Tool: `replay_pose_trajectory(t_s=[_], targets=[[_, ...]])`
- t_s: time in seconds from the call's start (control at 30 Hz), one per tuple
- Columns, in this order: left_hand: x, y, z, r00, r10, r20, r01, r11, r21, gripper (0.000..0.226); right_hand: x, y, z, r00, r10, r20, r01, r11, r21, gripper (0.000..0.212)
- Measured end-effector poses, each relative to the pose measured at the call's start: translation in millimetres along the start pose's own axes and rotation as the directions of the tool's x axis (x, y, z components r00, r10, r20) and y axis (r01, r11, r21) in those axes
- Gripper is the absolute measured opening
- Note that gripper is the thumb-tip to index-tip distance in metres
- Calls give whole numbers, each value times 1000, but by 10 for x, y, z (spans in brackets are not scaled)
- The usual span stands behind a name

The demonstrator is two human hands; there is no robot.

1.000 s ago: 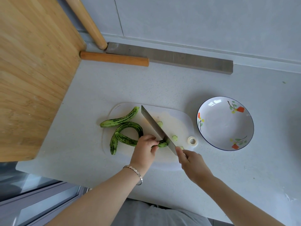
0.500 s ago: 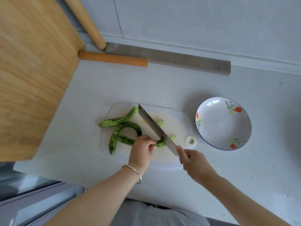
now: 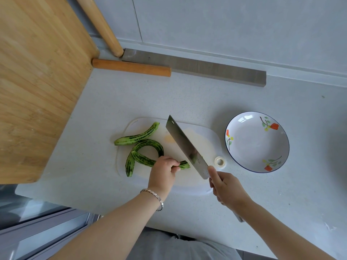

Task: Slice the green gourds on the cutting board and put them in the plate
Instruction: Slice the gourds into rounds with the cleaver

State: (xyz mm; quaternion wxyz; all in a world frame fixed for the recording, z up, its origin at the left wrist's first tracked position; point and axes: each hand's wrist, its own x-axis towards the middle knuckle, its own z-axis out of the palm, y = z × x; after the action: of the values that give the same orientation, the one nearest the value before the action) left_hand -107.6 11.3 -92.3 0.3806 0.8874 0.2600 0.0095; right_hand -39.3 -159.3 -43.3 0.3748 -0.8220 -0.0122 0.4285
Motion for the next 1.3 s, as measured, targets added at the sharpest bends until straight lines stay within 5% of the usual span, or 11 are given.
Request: replay_pose_trajectory(t_s=[0.43,0.73,1.3], targets=[[-9,24,12,1000,-13,1,13,1000,-5,11,1,7,185,1000,-30,-5,28,984,-176,52],[-11,33,16,998,-58,-23,57,998,-26,13,-11,49,51,1000,1,-9,-1,1000,-1,54],[-25,28,26,1000,13,-28,-13,1000,-1,7,7,22,270,999,-6,-32,2,990,-138,52]])
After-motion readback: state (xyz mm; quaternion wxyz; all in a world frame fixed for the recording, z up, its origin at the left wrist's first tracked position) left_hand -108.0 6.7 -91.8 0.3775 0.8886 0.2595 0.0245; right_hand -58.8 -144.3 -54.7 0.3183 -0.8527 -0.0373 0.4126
